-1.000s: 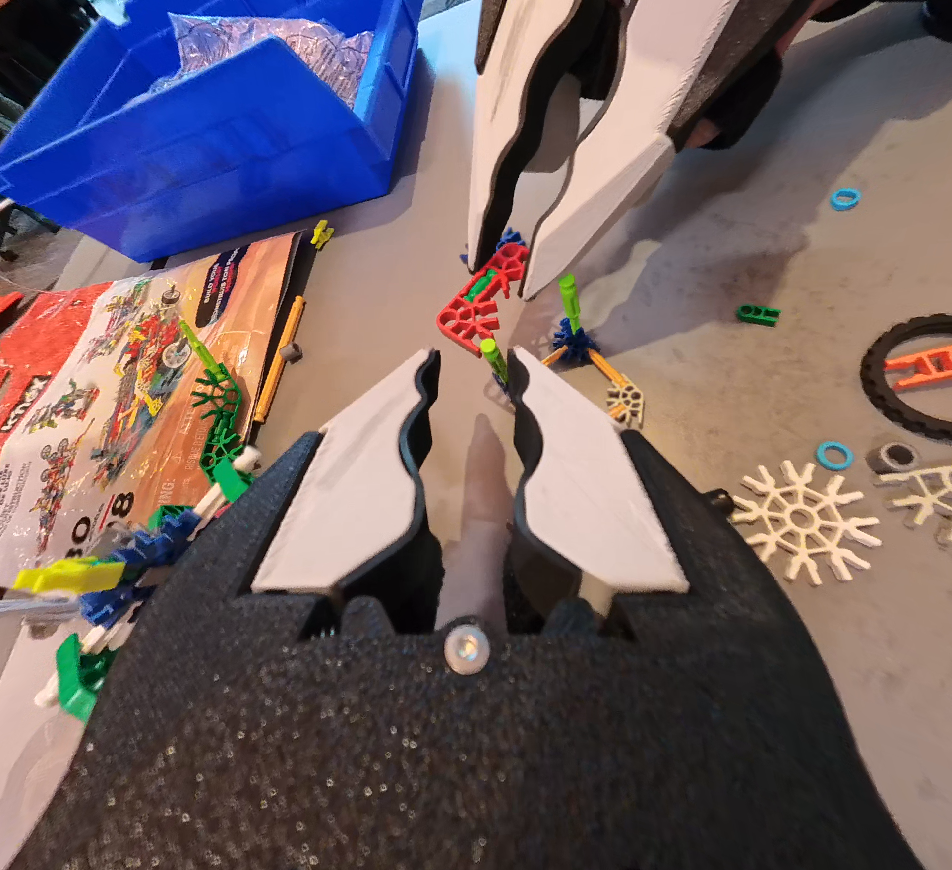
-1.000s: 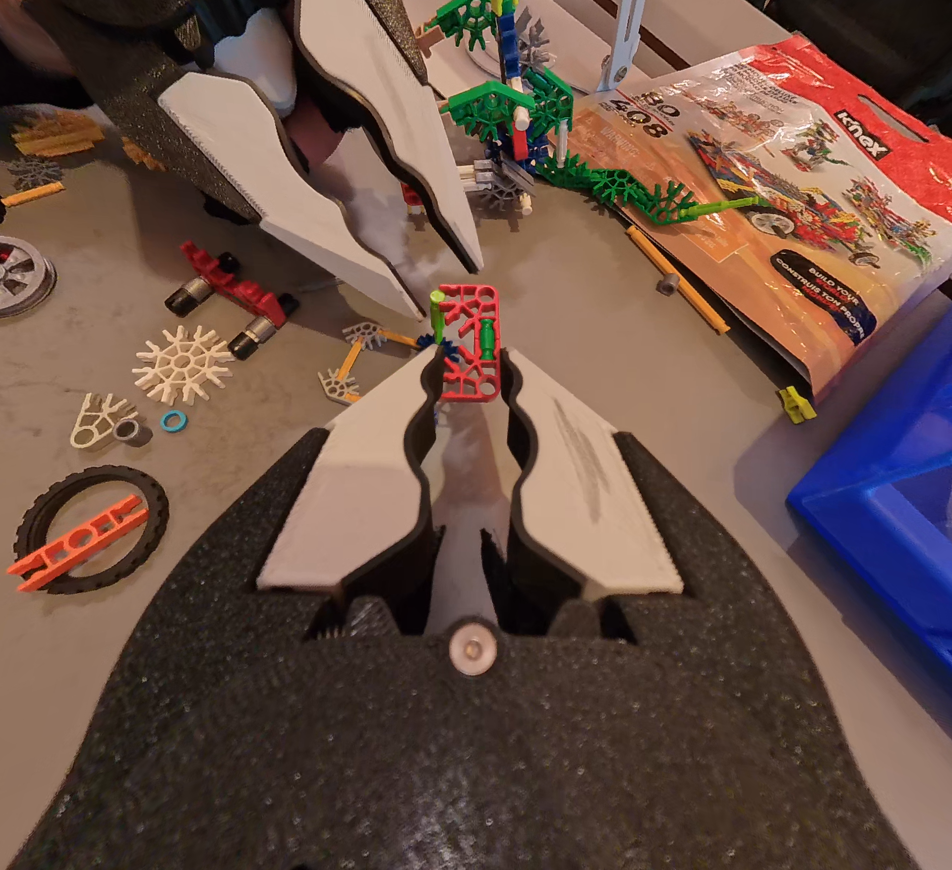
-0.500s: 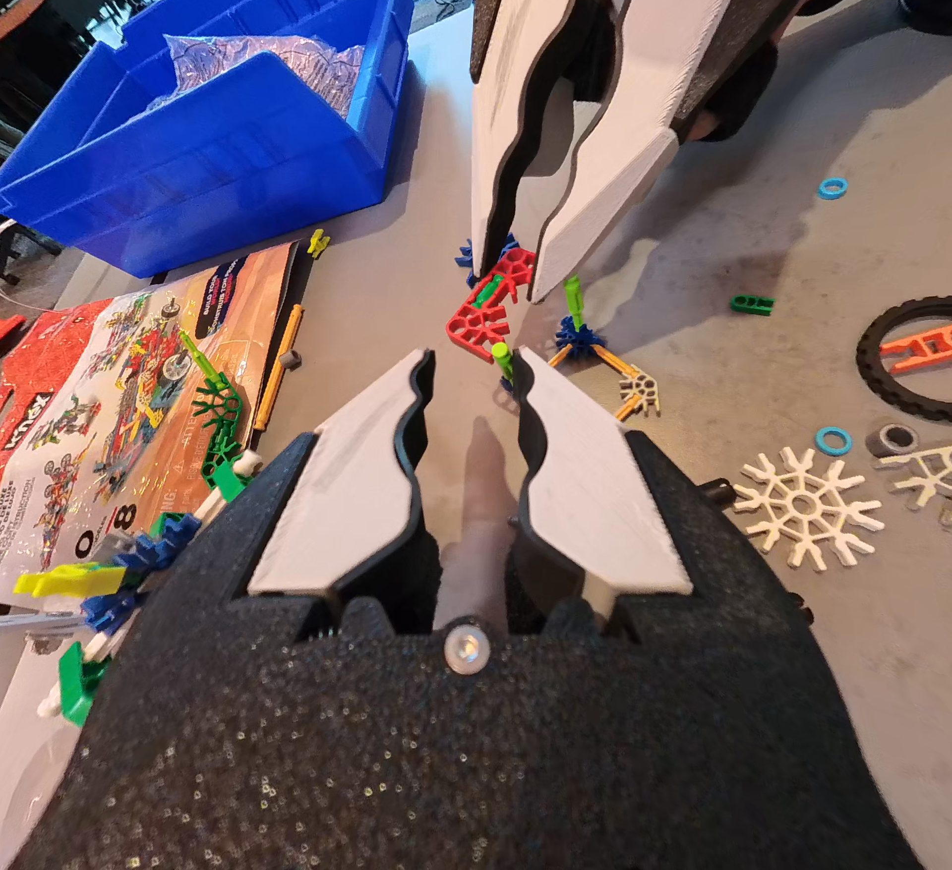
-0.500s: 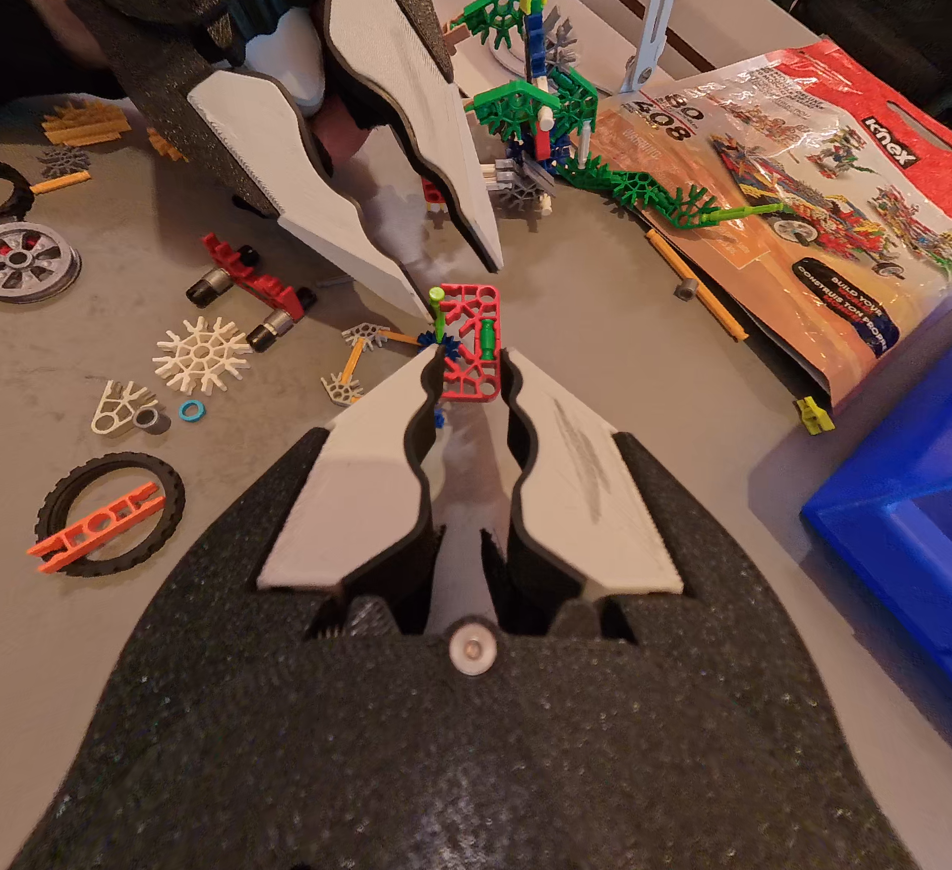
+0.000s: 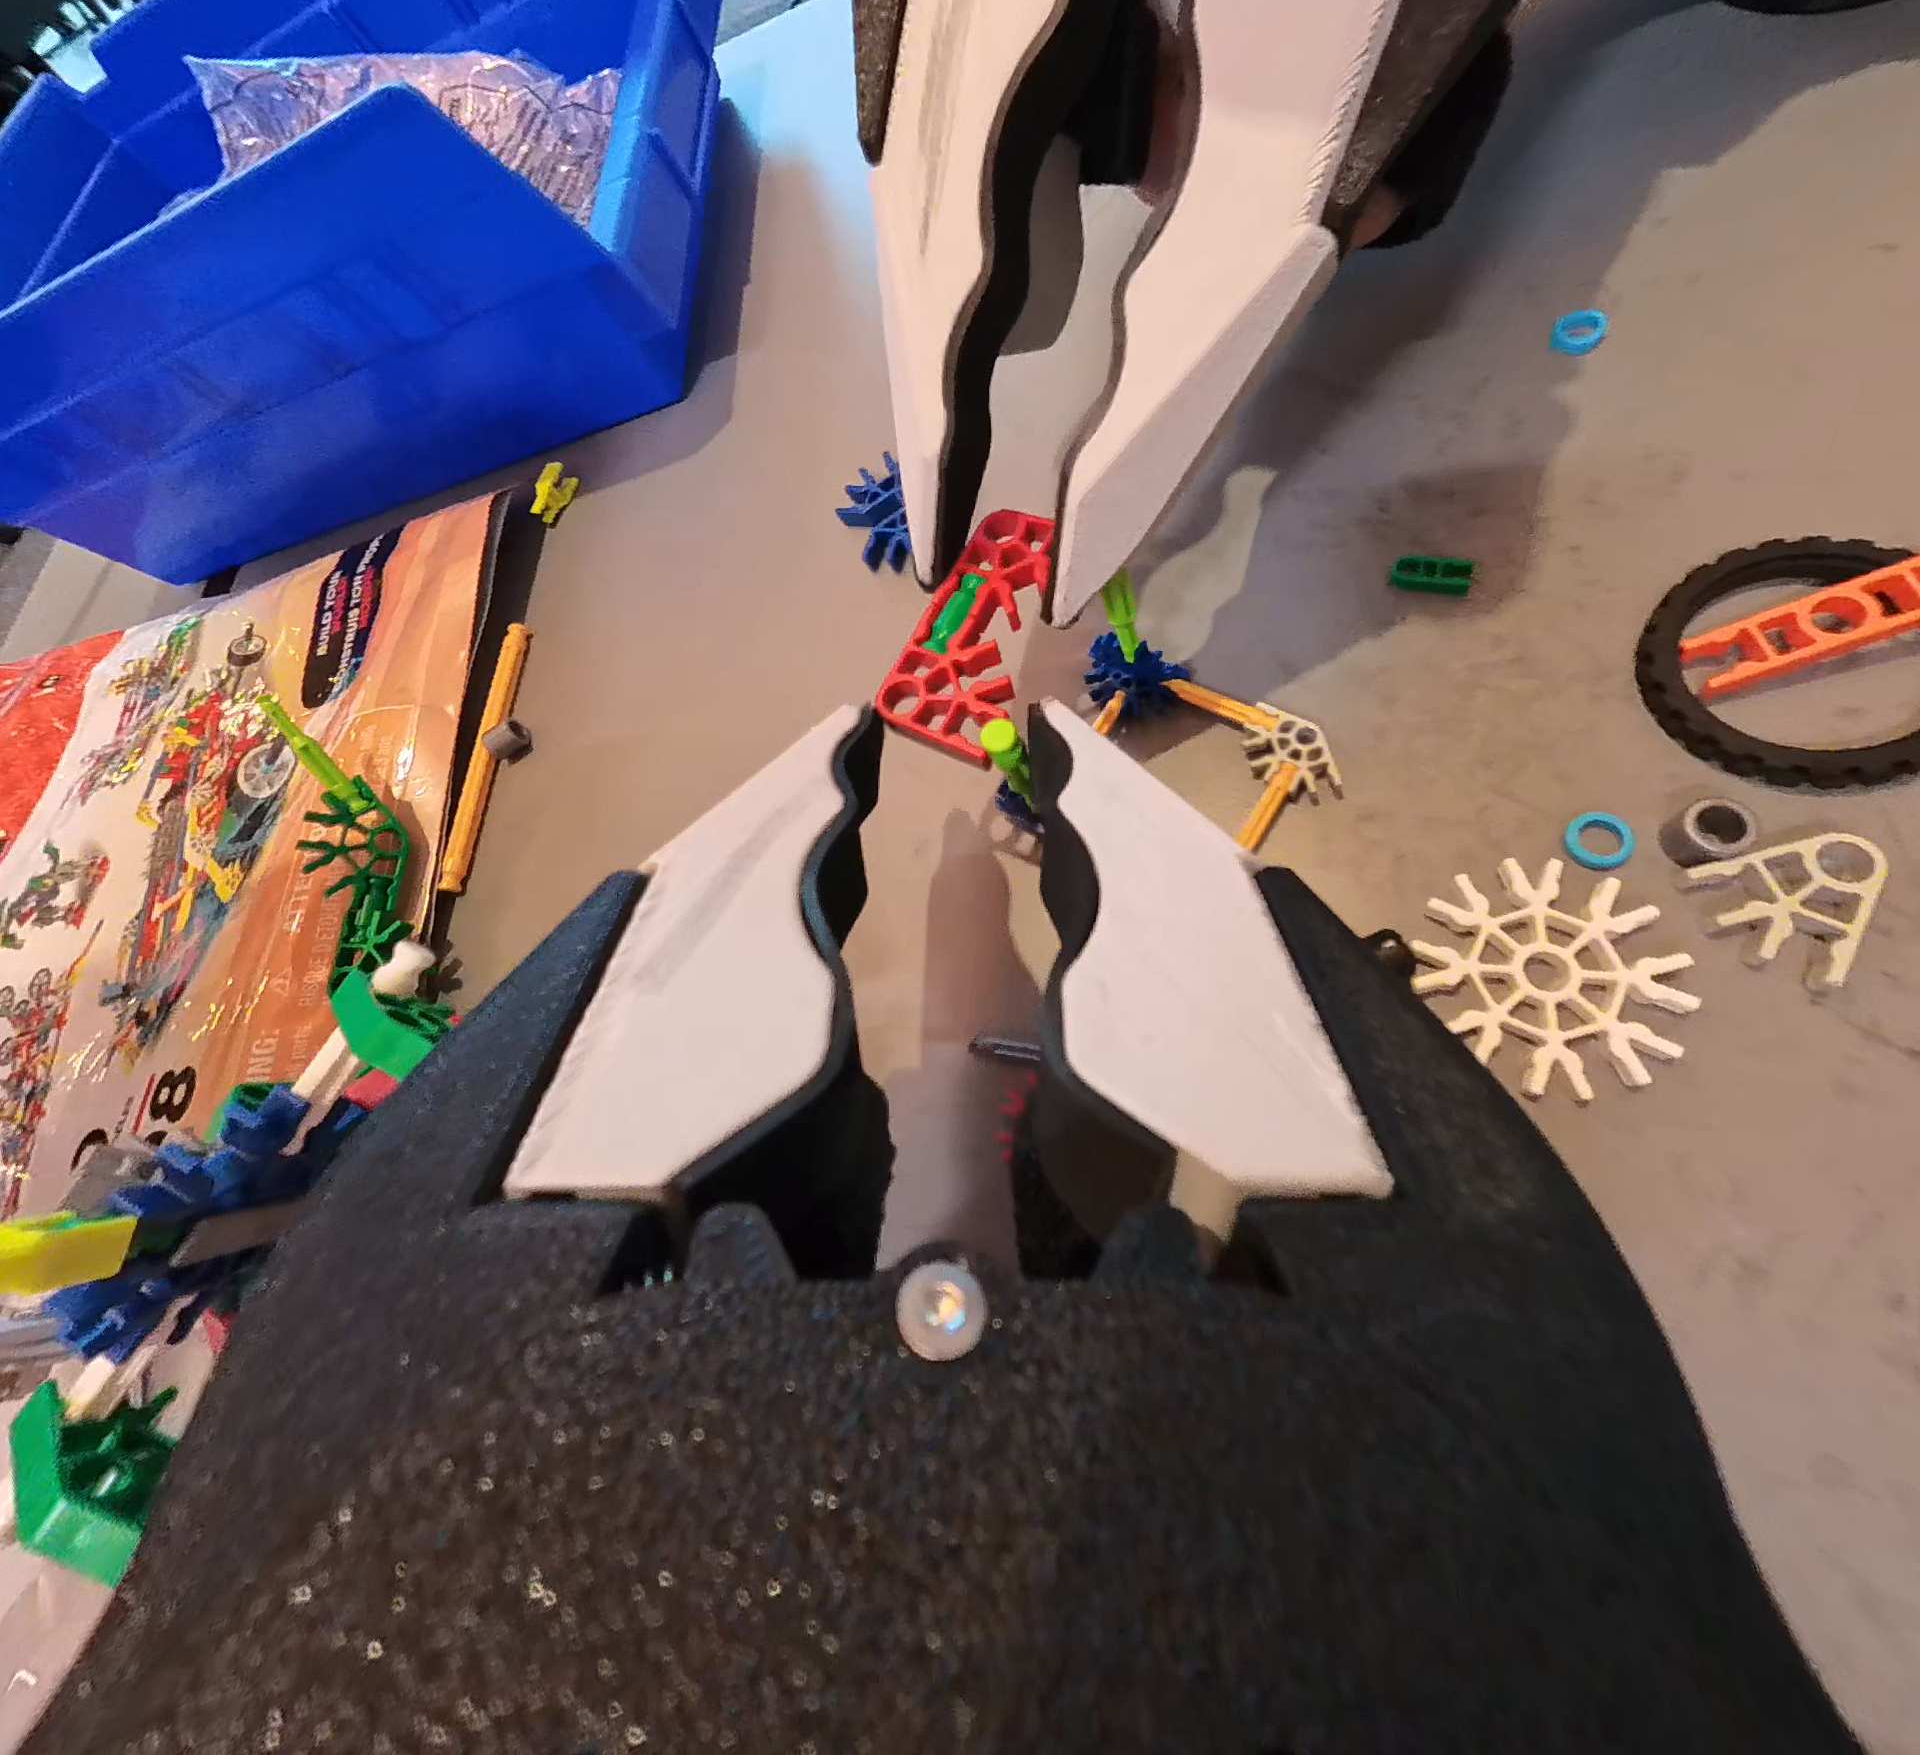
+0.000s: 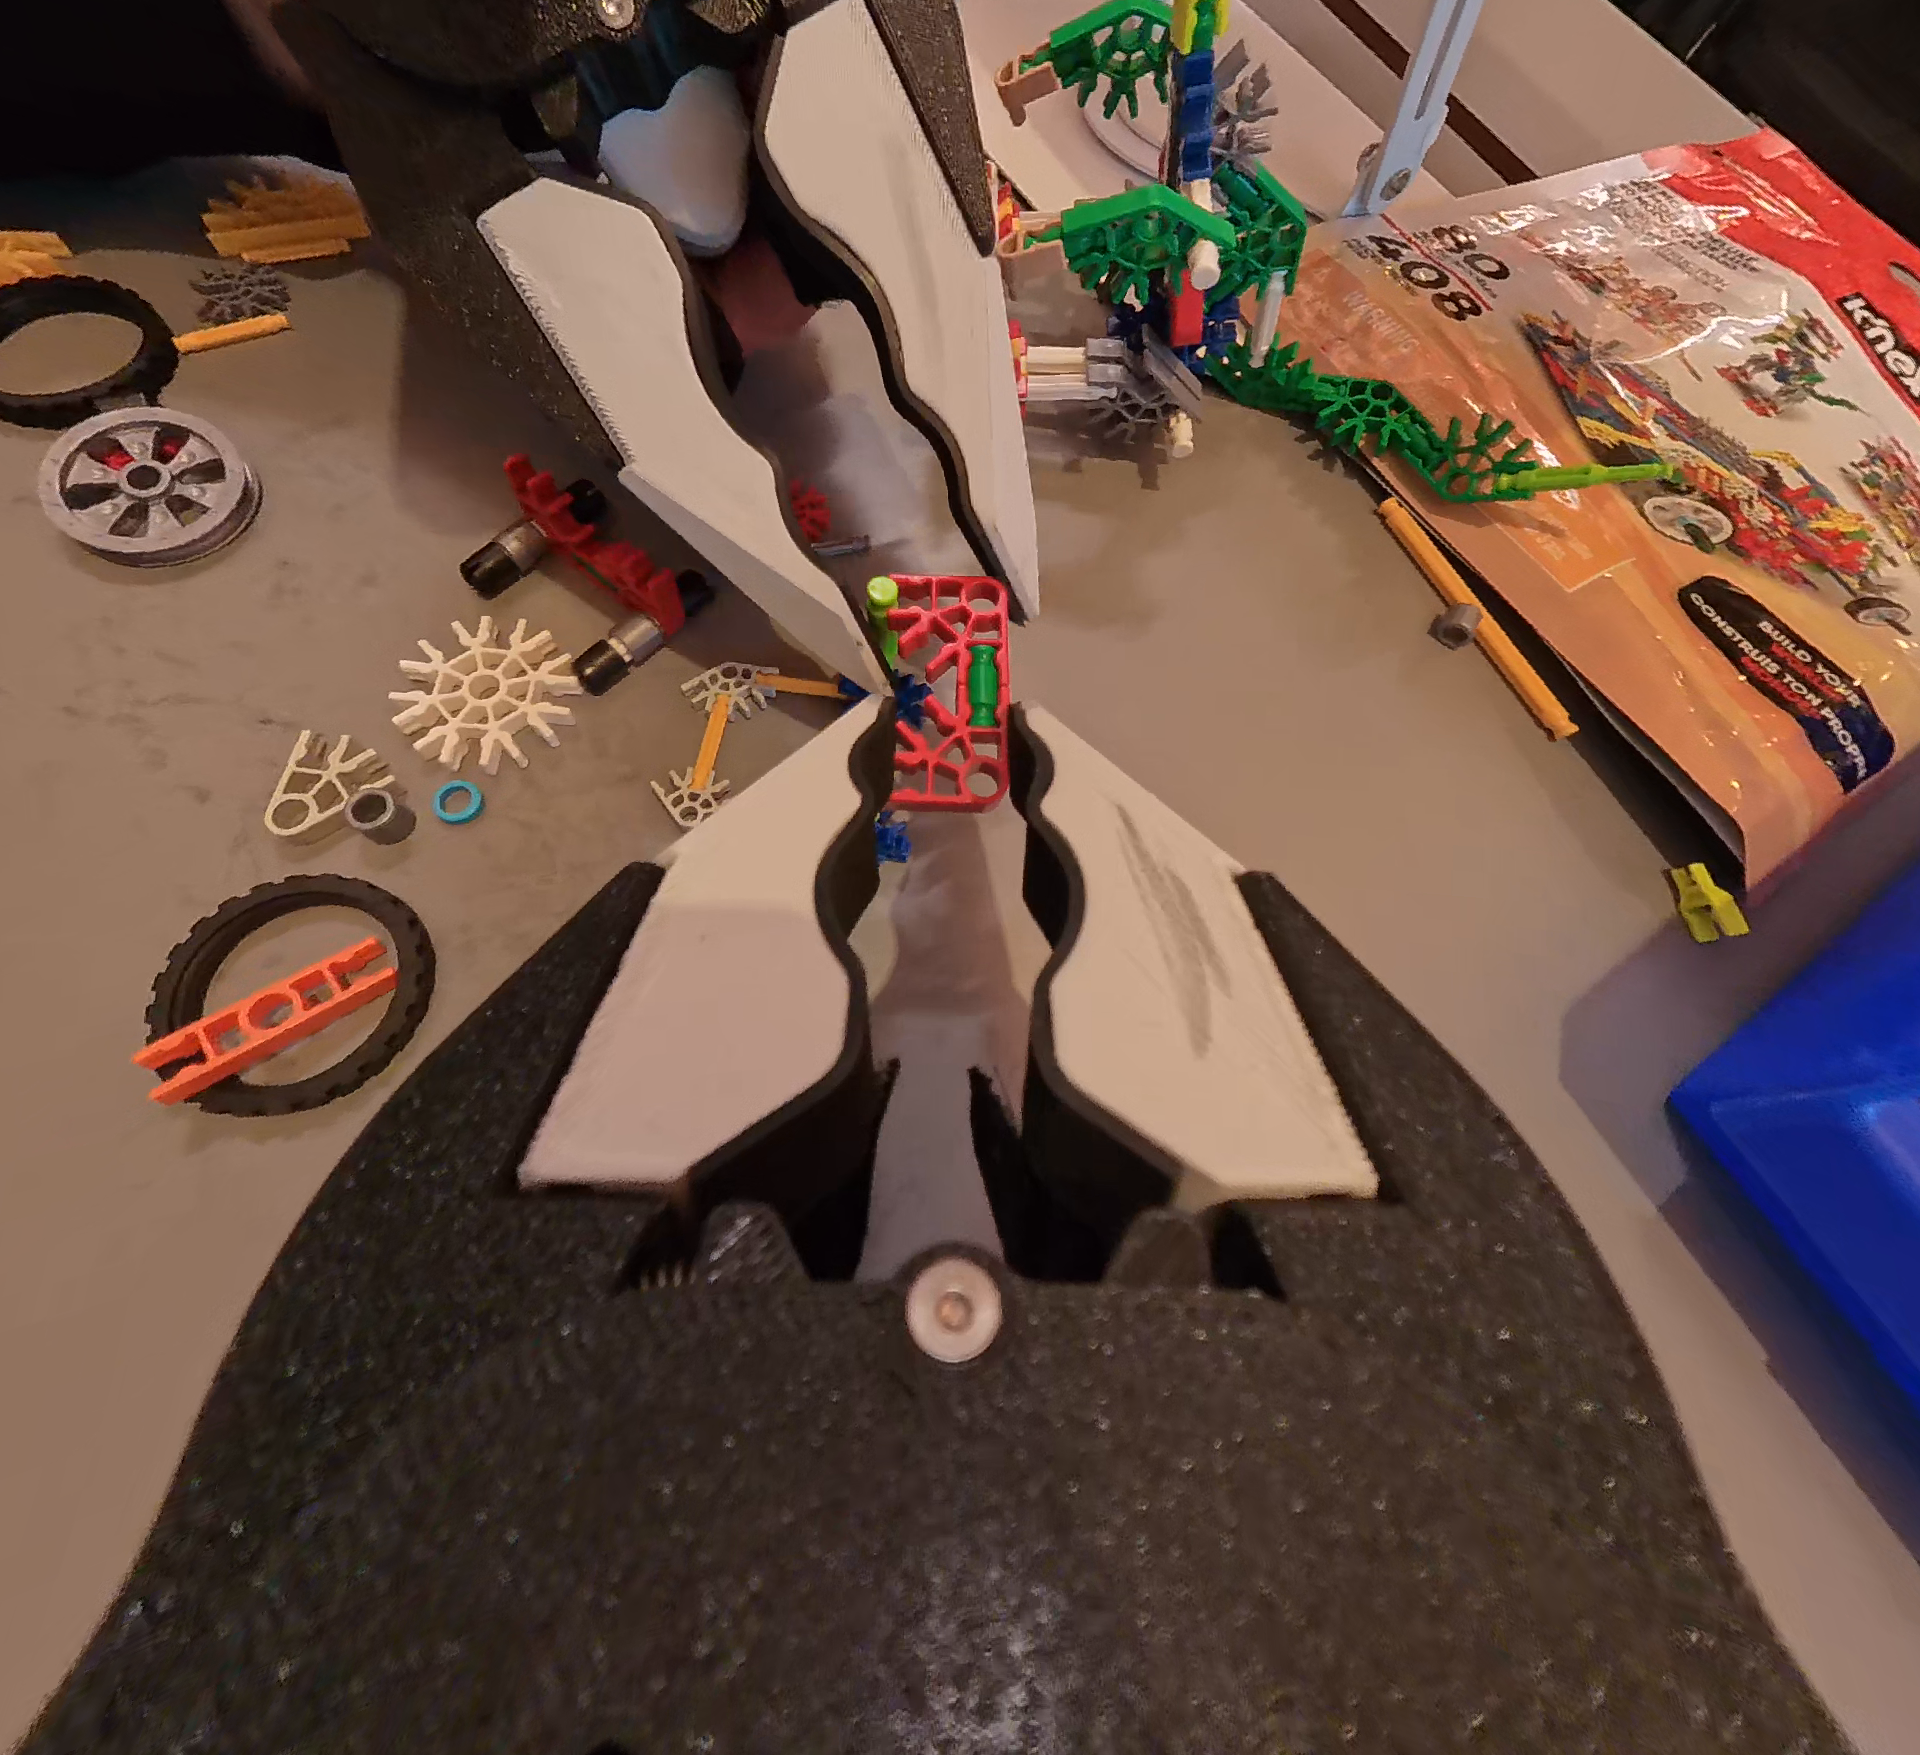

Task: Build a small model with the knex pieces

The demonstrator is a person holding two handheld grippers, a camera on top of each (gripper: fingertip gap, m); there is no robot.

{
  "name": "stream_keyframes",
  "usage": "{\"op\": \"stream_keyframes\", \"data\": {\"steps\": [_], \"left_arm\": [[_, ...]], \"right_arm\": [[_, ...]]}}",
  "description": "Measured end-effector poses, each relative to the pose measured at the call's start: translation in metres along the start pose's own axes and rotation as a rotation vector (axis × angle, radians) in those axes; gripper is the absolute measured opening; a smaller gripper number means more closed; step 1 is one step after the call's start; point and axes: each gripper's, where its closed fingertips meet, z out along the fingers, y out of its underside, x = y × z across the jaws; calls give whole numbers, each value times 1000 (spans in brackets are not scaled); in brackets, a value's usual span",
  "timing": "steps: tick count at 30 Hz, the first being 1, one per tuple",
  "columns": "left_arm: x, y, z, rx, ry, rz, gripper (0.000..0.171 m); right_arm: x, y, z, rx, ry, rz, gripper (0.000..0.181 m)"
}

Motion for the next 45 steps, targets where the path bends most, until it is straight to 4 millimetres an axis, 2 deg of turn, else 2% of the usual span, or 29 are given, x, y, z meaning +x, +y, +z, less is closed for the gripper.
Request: {"op": "stream_keyframes", "data": {"steps": [10,20,45], "left_arm": [[3,2,-9,-11,37,-18,32],[8,2,-14,13,91,-50,28],[16,1,-15,-2,117,24,20]], "right_arm": [[-2,-1,0,7,-13,0,20],[-7,-2,0,14,-39,-13,20],[-18,-4,-1,21,-93,-42,19]]}}
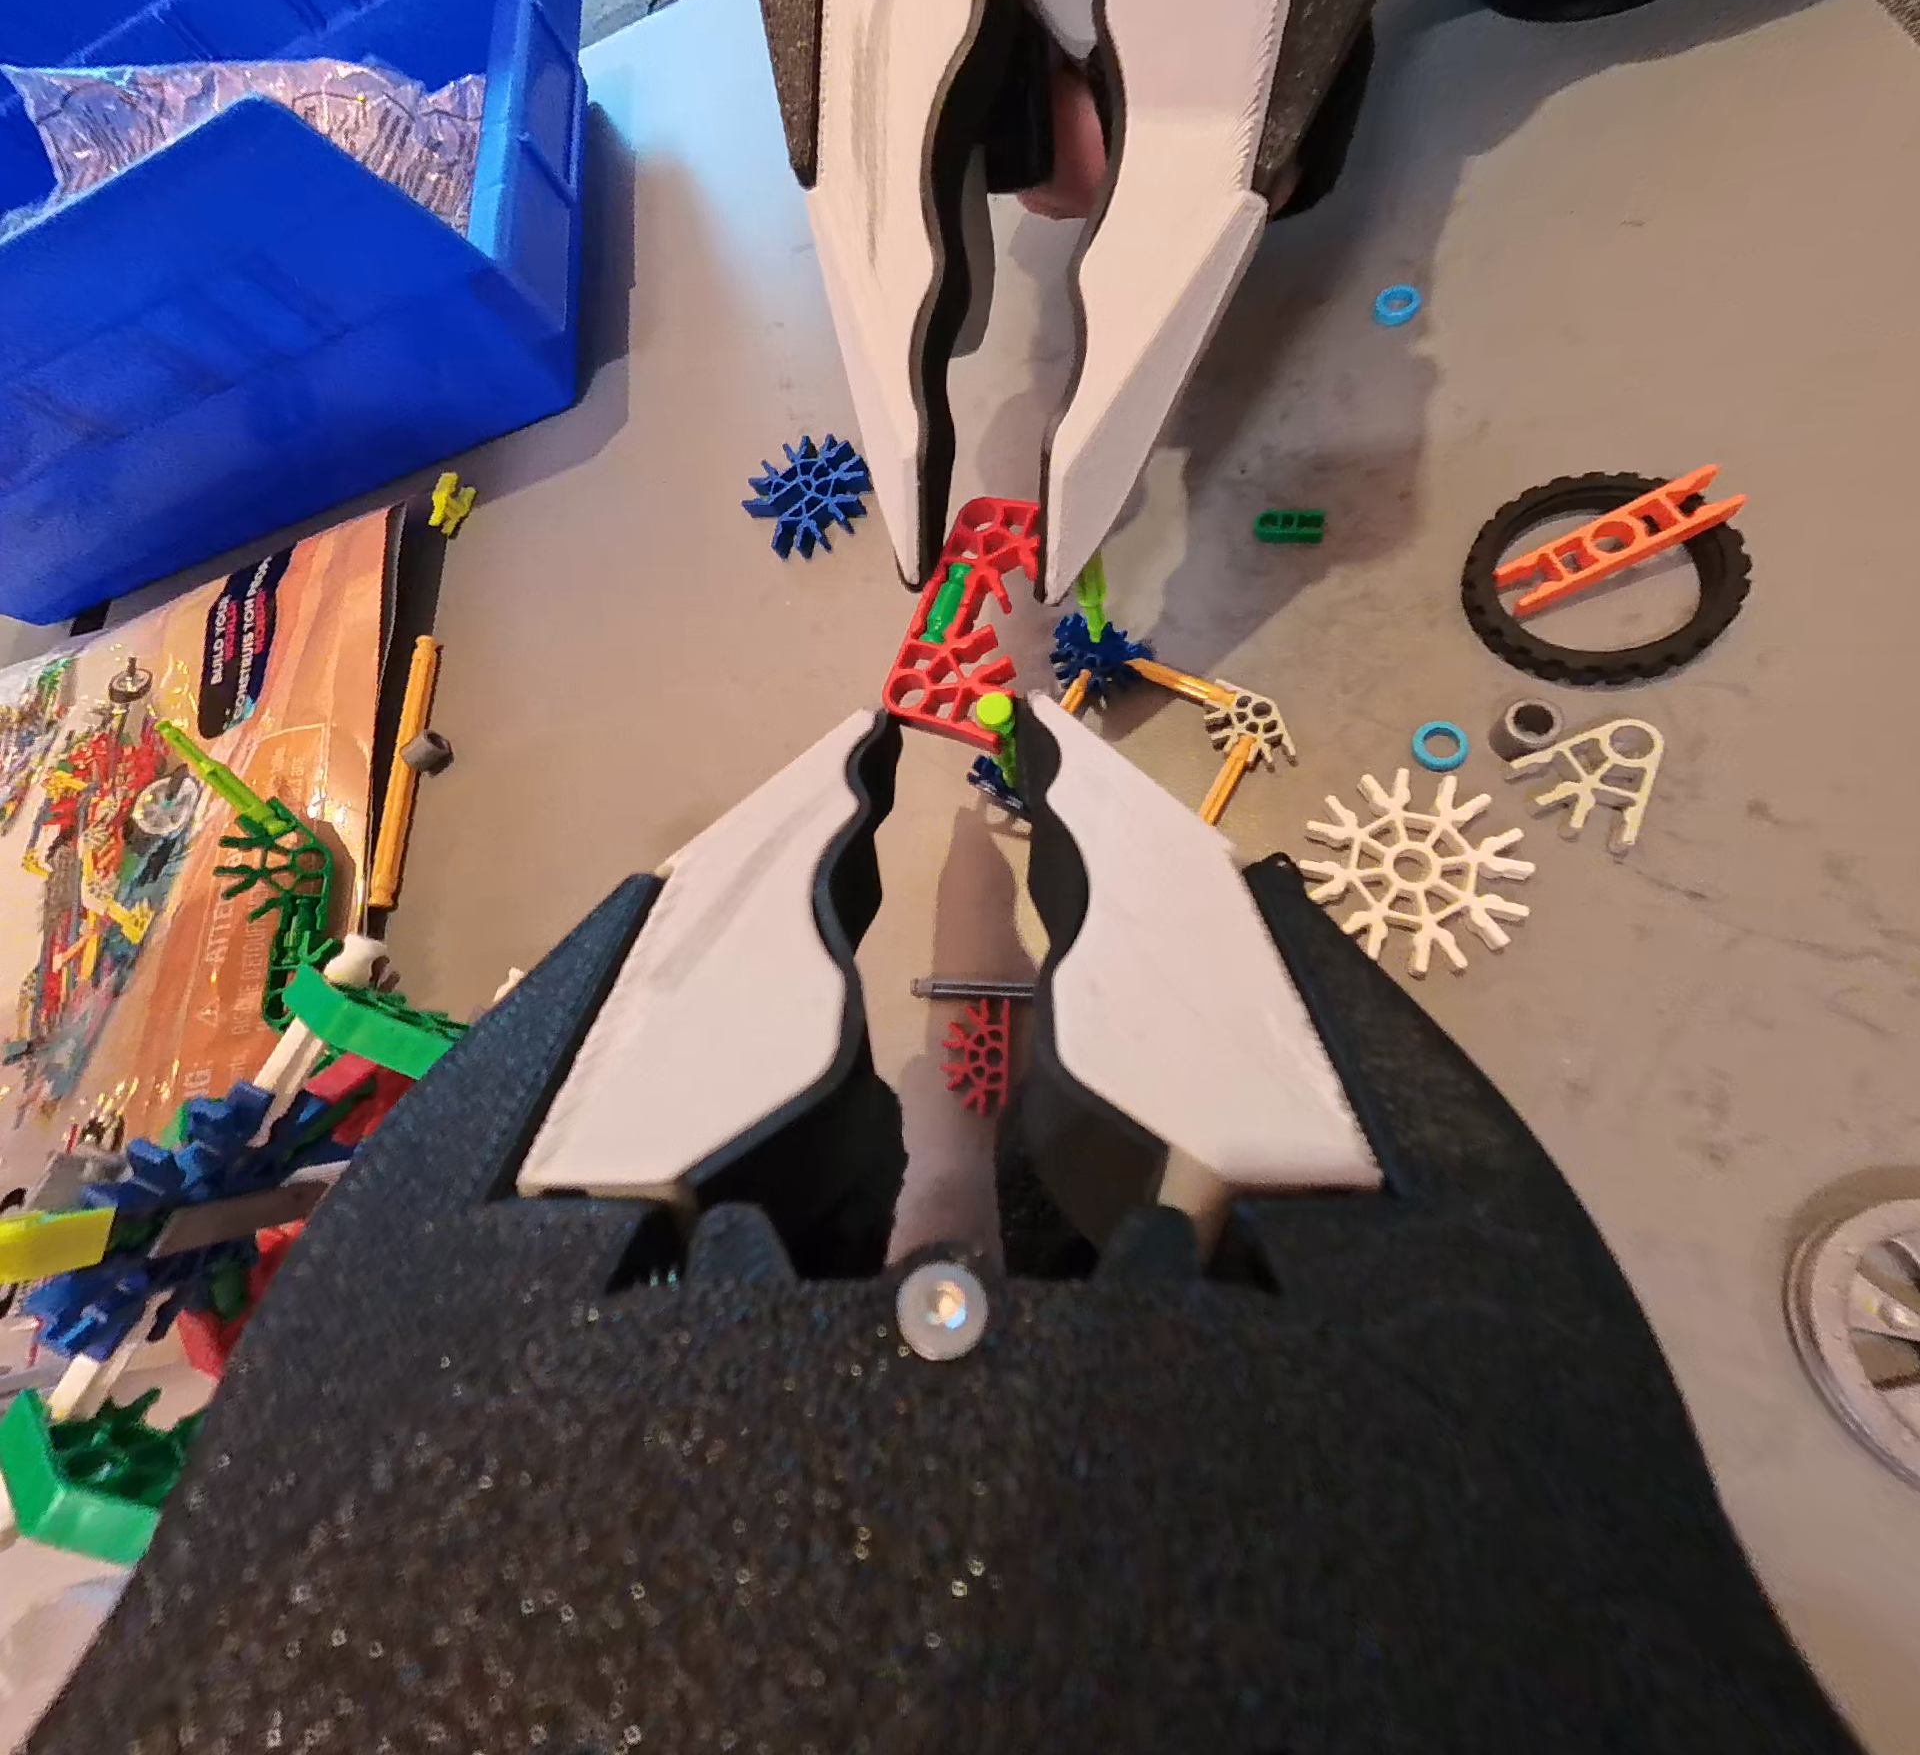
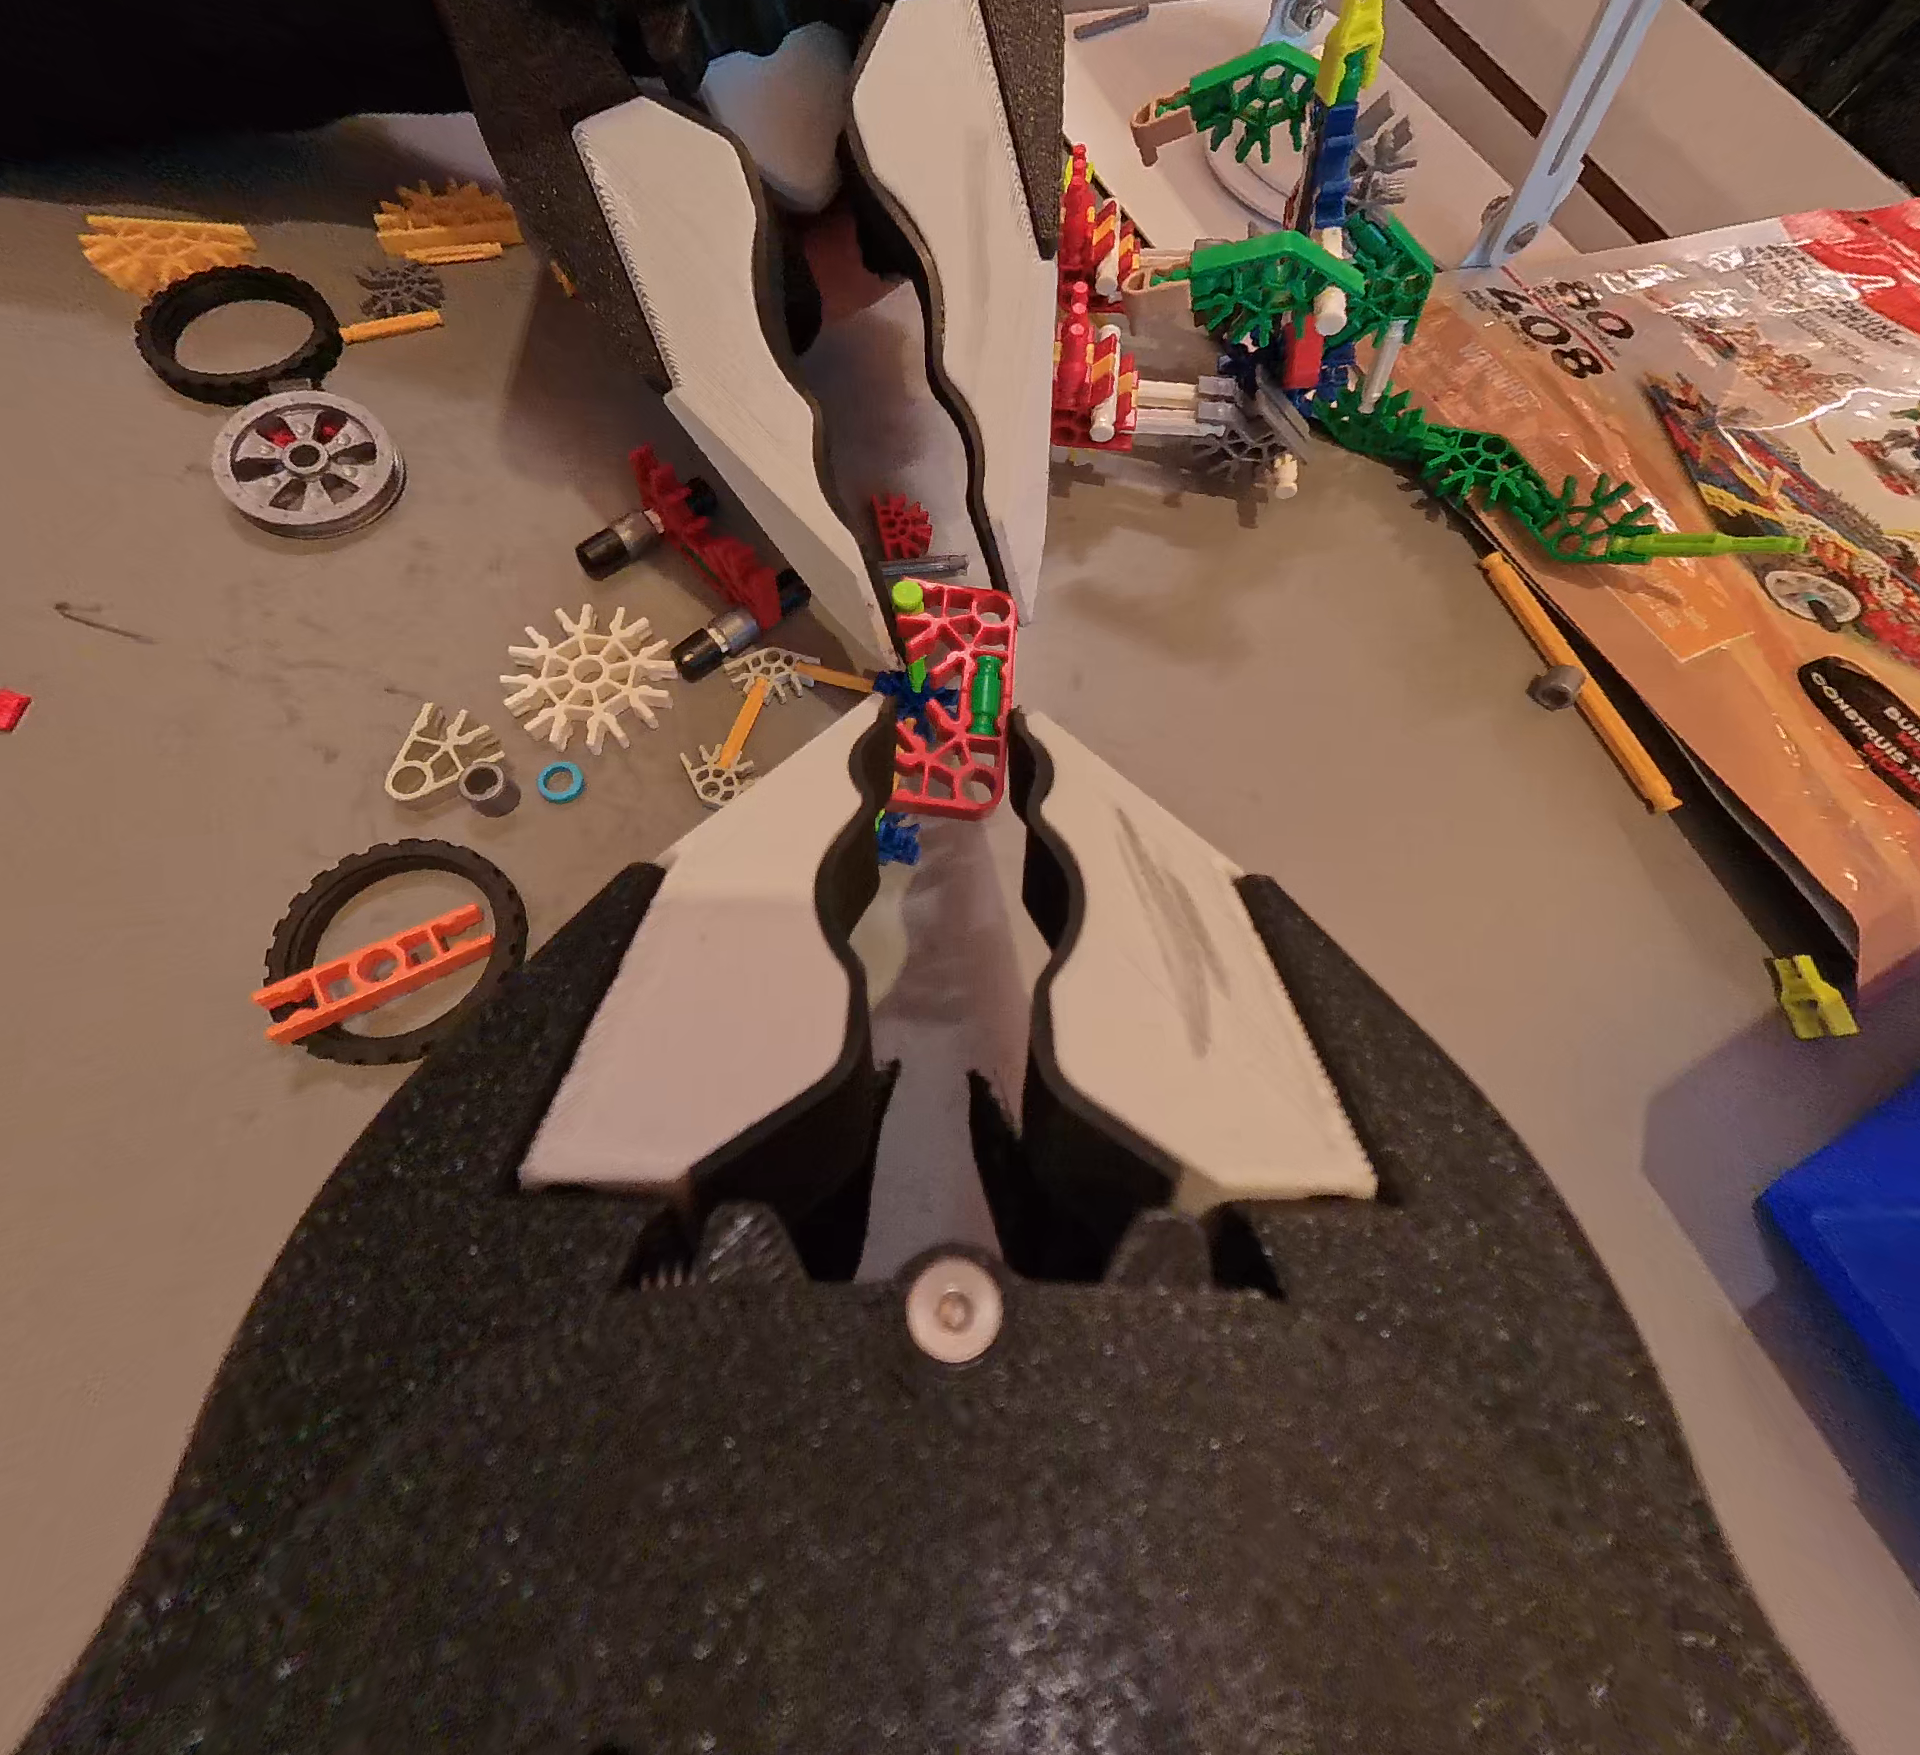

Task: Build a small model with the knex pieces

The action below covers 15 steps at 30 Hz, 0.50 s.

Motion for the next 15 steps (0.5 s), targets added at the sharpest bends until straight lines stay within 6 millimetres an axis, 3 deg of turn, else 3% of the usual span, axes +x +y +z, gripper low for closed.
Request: {"op": "stream_keyframes", "data": {"steps": [12,13,15], "left_arm": [[-1,-3,0,0,-23,4,19],[0,-3,2,-3,-25,7,9],[1,-5,5,1,-28,10,6]], "right_arm": [[3,-5,-1,34,1,57,22],[4,-6,-2,37,2,61,24],[3,-4,1,26,6,61,26]]}}
